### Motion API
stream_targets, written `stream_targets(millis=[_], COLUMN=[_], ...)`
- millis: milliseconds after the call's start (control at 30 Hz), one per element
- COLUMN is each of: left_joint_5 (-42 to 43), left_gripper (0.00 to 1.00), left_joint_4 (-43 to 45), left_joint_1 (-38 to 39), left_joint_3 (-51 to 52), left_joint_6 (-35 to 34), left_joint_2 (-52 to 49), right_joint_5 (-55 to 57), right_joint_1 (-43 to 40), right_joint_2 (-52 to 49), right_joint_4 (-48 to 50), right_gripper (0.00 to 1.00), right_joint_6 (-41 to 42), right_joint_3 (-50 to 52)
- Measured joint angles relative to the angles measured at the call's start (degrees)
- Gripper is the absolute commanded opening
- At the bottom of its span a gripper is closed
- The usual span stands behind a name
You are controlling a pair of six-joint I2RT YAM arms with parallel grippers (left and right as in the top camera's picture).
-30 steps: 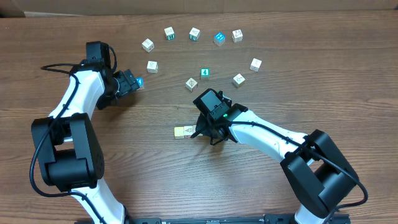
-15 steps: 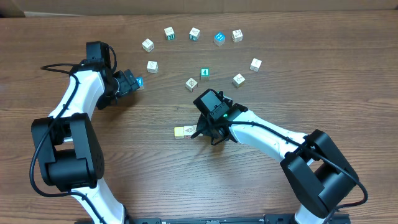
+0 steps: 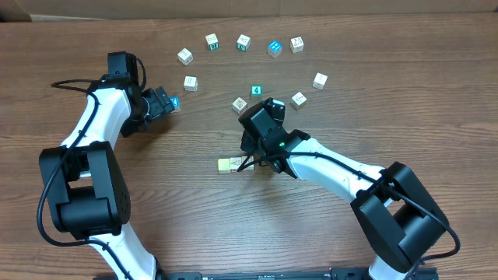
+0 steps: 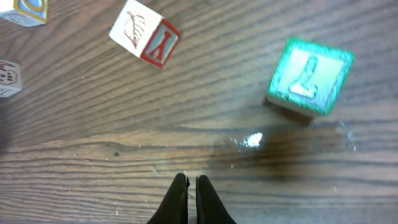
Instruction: Form a horizontal line
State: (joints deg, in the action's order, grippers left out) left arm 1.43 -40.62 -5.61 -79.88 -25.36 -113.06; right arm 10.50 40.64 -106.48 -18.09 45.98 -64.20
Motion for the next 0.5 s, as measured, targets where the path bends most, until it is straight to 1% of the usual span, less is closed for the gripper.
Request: stream_targets(millis=[500], left_joint_5=[0.0], left_gripper=[1.00], left_joint_4=[0.0], left_joint_1=[0.0], left_joint_3=[0.0], left_joint_6=[0.0], left_joint_2=[0.0], right_joint_5=[-5.8], right_joint_1=[0.0], right_joint_2=[0.0], right_joint_4=[-1.9], right_gripper=[0.04], right_joint_6=[-2.5], right_joint_3=[0.0])
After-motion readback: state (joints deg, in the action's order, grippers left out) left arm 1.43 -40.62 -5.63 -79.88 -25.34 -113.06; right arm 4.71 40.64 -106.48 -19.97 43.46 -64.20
